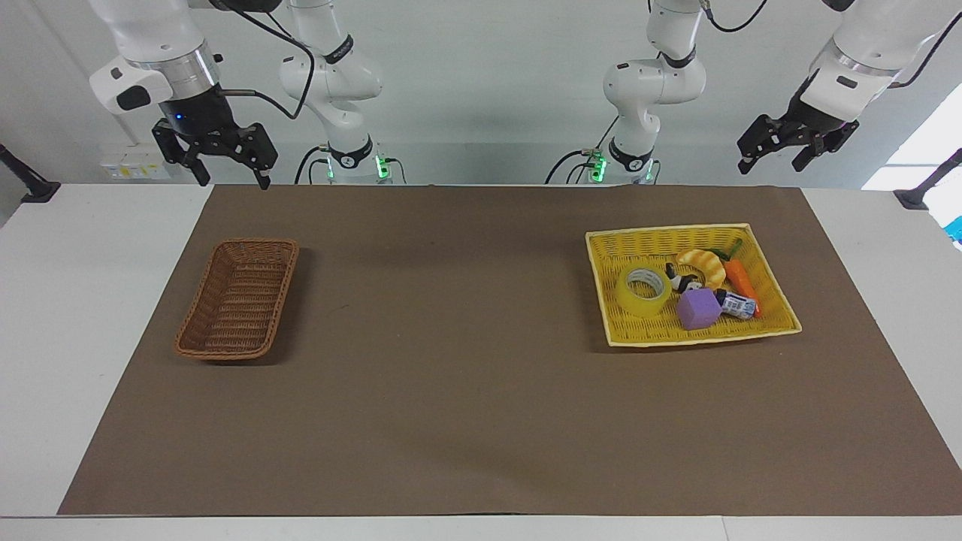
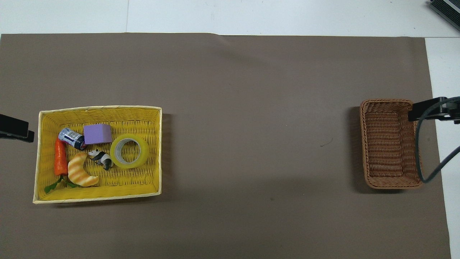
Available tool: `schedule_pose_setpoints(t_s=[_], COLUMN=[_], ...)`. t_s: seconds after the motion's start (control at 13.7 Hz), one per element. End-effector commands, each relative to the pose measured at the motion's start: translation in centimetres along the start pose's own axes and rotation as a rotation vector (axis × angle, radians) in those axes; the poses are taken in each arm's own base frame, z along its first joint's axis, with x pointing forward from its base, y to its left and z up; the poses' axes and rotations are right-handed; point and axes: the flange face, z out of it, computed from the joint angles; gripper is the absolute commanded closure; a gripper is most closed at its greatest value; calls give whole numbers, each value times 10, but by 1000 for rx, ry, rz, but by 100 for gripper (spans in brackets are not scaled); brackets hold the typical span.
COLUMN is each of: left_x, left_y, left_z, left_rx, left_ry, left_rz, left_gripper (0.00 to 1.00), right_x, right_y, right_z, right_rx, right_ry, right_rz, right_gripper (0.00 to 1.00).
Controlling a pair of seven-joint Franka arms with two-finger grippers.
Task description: Move tape to another basket
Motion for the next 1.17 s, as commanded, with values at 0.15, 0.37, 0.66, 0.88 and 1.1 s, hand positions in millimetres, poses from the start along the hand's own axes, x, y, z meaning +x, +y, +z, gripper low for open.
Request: schedule_pose_setpoints(t_s=[0.15,0.37,0.66,0.88,1.1], left_x=[-6,-9,-13,-13,-13], left_y=[-1,-5,-8,-10,-9], left_z=[-6,-2,2,2,2], left_rx=[9,9,3,-8,-8], left_ry=[-15,-24,-24,-23,-25], left_rz=[1,-2,-13,-21,-23], left_gripper=[0,0,0,0,0], right_x=[-4,-4,-4,-4,-4], right_y=[3,3,3,3,3], right_z=[-1,0,0,0,0], right_rx=[22,22,22,22,22], right_ry=[10,8,8,8,8], right_rz=[-16,-16,-16,-16,-16], right_gripper=[0,0,0,0,0])
